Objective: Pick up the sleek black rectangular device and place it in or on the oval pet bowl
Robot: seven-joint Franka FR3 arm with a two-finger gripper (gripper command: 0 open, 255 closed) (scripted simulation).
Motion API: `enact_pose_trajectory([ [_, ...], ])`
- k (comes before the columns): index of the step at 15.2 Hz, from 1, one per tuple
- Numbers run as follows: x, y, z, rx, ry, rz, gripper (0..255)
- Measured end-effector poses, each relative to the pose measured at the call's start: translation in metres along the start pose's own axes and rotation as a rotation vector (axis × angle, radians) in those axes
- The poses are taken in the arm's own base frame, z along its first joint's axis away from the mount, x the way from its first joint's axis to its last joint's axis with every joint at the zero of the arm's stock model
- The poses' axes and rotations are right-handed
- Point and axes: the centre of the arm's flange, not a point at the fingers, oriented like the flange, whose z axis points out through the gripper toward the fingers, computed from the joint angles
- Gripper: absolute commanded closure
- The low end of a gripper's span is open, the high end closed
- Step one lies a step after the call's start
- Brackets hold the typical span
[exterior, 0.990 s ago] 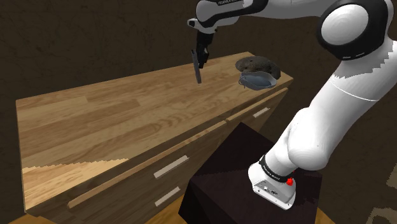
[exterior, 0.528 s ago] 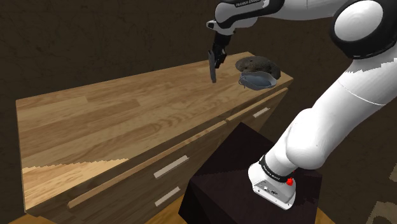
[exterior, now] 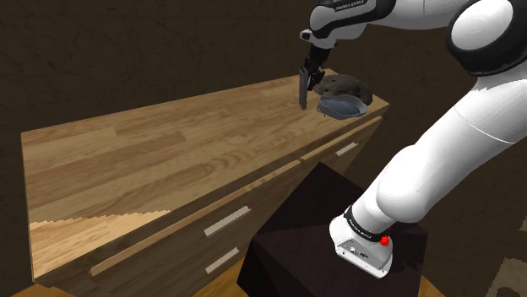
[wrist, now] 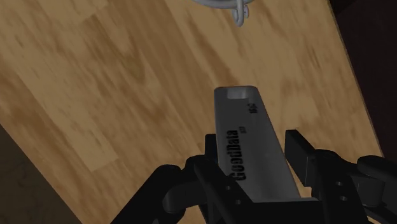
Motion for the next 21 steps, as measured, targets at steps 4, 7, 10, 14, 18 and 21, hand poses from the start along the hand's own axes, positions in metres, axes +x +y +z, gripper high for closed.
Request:
enact_pose_trajectory([
  [4,-0.053,0.004,0.001,0.000,0.000,0.000,255],
  [7,-0.094,0.008,0.001,0.000,0.001,0.000,255],
  [10,-0.138,0.008,0.002,0.000,0.001,0.001,255],
  [14,-0.187,0.014,0.001,0.000,0.000,0.000,255],
  [18,-0.170,0.013,-0.004,0.003,-0.004,-0.028,0],
  [21,-0.131,0.012,-0.015,0.008,-0.015,-0.094,0],
])
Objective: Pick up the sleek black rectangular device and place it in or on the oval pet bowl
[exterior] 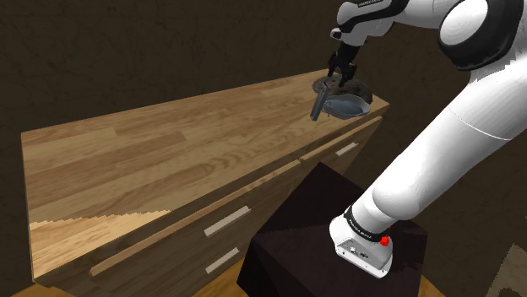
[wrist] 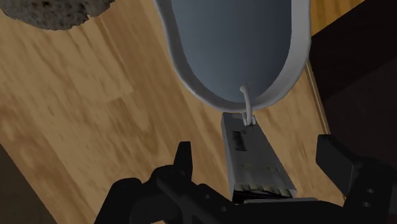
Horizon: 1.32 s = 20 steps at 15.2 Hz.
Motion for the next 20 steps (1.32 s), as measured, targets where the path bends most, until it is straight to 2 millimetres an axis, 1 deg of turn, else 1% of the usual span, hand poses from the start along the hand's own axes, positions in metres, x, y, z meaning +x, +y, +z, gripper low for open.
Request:
enact_pose_trajectory([
  [3,0.033,-0.005,-0.007,0.006,-0.011,-0.068,0],
  [4,0.041,-0.006,-0.010,0.007,-0.013,-0.079,0],
  [5,0.044,-0.006,-0.006,0.007,-0.014,-0.085,0],
  [11,0.046,-0.007,0.023,0.008,-0.016,-0.090,0],
  [17,0.046,-0.008,0.026,0.008,-0.016,-0.090,0],
  [18,0.046,-0.008,0.026,0.008,-0.016,-0.090,255],
  [20,0.046,-0.008,0.026,0.008,-0.016,-0.090,255],
])
